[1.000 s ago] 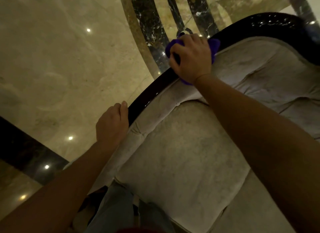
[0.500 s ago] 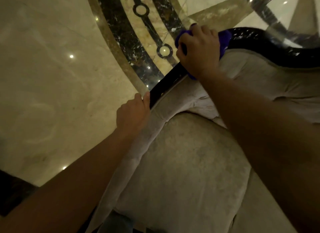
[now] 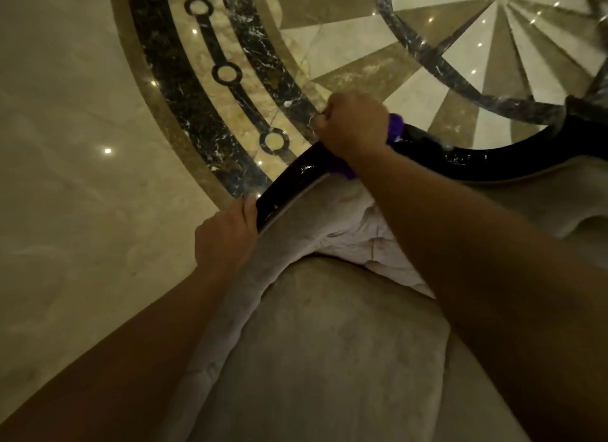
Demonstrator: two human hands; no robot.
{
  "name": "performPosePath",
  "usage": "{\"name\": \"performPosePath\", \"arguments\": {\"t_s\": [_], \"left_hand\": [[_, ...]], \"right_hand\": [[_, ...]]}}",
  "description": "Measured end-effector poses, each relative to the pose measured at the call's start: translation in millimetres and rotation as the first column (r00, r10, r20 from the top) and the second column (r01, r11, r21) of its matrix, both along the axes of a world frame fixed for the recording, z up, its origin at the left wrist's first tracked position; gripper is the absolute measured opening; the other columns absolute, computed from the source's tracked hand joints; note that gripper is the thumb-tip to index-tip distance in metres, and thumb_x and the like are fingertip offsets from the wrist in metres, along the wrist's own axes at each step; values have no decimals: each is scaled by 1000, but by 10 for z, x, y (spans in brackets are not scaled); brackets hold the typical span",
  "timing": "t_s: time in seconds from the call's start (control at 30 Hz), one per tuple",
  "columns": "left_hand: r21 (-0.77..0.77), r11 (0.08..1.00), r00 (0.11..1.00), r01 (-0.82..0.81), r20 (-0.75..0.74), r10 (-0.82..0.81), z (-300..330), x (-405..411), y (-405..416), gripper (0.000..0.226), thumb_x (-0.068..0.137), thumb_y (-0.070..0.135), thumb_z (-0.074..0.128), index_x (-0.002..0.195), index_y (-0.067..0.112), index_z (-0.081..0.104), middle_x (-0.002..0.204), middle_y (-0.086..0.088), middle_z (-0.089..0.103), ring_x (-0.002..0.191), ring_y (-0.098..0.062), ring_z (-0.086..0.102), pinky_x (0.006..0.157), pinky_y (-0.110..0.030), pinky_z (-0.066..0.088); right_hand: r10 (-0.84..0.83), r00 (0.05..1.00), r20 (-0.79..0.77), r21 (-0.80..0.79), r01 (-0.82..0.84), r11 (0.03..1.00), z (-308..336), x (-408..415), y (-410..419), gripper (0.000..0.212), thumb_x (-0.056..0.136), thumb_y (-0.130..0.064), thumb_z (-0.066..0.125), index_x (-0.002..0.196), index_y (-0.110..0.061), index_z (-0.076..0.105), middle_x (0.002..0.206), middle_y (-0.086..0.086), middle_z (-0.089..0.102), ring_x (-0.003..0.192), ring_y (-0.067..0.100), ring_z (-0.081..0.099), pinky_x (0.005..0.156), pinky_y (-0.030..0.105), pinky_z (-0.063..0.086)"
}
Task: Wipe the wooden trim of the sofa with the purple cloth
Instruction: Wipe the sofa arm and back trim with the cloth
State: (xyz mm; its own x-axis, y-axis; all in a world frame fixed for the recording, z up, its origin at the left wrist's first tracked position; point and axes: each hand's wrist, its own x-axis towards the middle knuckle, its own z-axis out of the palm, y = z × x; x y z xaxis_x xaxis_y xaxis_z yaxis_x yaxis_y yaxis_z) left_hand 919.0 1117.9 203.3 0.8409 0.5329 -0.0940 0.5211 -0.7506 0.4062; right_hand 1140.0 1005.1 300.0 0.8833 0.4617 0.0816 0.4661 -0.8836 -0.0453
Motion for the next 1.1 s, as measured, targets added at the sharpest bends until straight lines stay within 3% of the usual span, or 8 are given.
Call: {"name": "performPosePath", "arguments": {"t_s": [0.2, 0.33, 0.43, 0.57, 0.67, 0.9, 1.0, 1.1], "left_hand": [[-29, 1000, 999, 1, -51, -2, -108, 41, 36, 65, 103, 59, 12, 113, 16, 60, 75, -4, 54, 63, -25, 47, 61, -37, 38], [-27, 999, 996, 20, -81, -22, -105, 188, 6, 73, 102, 56, 4, 132, 15, 56, 103, -16, 67, 70, -26, 46, 63, -38, 34], [-116, 988, 993, -100, 53, 107, -12, 497, -224, 67, 107, 55, 12, 109, 9, 61, 82, -13, 60, 69, -27, 50, 65, -39, 35], [0, 991, 961, -136, 244, 131, -26, 655, -379, 61, 110, 45, 20, 88, 6, 61, 64, -3, 38, 55, -20, 36, 56, -33, 26], [53, 986, 954, -157, 267, 138, -59, 631, -373, 61, 111, 42, 20, 85, 4, 60, 60, -9, 41, 52, -19, 32, 53, -30, 21], [48, 986, 955, -161, 260, 143, -67, 637, -360, 54, 110, 40, 26, 82, 5, 56, 61, -7, 37, 52, -21, 33, 52, -34, 23], [54, 988, 955, -147, 267, 127, -93, 637, -345, 54, 110, 40, 26, 84, 4, 57, 62, -16, 51, 52, -22, 33, 52, -35, 25], [72, 987, 961, -142, 250, 120, -89, 633, -324, 52, 111, 38, 29, 86, 3, 59, 64, -18, 55, 51, -26, 39, 52, -34, 26]], "right_hand": [[-201, 970, 134, 183, 175, 967, 10, 267, -1041, 32, 92, -31, 48, 109, -11, 67, 106, 18, 66, 96, 37, 60, 80, 46, 49], [-244, 952, 185, 145, 219, 965, -45, 302, -1345, 35, 93, -29, 45, 112, -9, 66, 111, 20, 65, 97, 39, 59, 78, 46, 46], [-225, 957, 184, 24, 224, 974, -1, 317, -1472, 36, 97, -29, 42, 116, -8, 64, 111, 21, 64, 94, 39, 60, 73, 43, 45], [-116, 965, 234, -264, 178, 948, 150, 299, -1720, 31, 103, -29, 43, 111, -6, 61, 106, 24, 64, 91, 41, 59, 69, 42, 36], [-30, 976, 215, -424, 121, 898, 299, 254, -1817, 31, 103, -27, 43, 119, -5, 59, 112, 26, 62, 97, 43, 59, 77, 47, 44], [177, 978, 111, -846, 0, 533, 736, 398, -1940, 36, 103, -33, 47, 130, -12, 56, 119, 21, 60, 102, 40, 61, 78, 43, 46], [81, 986, 147, -681, 41, 731, 596, 337, -1938, 33, 101, -29, 51, 124, -9, 60, 115, 21, 62, 102, 41, 59, 73, 42, 44], [-227, 971, 76, -110, 234, 966, 335, 303, -1696, 27, 94, -30, 57, 111, -12, 67, 106, 16, 66, 98, 37, 61, 70, 36, 38]]}}
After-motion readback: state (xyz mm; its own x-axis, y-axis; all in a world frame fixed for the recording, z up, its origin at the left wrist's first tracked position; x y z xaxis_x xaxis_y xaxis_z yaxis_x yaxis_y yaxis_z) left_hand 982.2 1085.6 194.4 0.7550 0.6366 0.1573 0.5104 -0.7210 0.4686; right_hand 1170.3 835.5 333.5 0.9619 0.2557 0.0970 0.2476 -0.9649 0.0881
